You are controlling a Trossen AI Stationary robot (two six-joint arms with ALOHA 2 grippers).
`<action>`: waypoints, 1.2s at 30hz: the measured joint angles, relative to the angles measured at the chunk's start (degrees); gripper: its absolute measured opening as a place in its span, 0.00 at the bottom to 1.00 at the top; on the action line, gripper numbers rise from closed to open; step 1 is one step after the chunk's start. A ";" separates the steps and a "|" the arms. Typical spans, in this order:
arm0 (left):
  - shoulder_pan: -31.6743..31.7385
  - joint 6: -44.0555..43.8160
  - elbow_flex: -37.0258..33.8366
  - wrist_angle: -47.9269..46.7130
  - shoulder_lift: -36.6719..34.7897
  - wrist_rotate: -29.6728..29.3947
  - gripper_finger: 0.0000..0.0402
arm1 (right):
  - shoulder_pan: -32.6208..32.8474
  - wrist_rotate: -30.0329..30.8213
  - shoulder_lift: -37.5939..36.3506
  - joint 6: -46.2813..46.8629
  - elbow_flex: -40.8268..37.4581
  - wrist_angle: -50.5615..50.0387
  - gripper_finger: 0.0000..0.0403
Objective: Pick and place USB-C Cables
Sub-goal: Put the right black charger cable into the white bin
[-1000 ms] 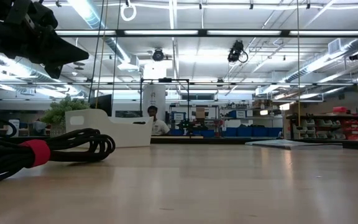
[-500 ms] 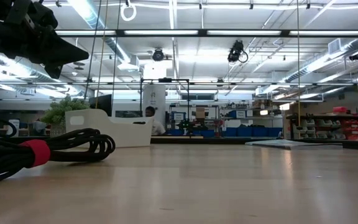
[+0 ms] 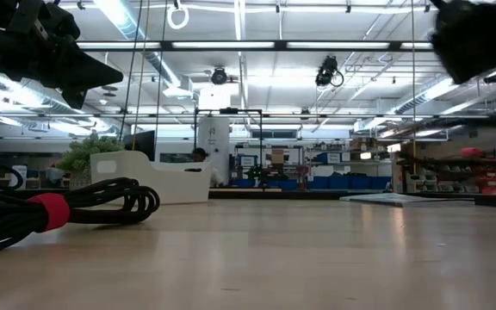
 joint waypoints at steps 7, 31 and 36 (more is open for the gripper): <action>0.00 0.00 0.00 0.00 0.00 0.00 0.03 | -7.05 10.51 0.00 -14.28 0.03 12.86 0.30; 0.00 -0.02 0.07 0.10 -0.02 -0.01 0.03 | -31.47 8.83 25.15 -46.04 7.96 64.18 0.30; 0.00 -0.02 0.07 0.07 0.00 0.00 0.03 | -34.57 16.96 30.15 -47.29 16.59 64.31 0.30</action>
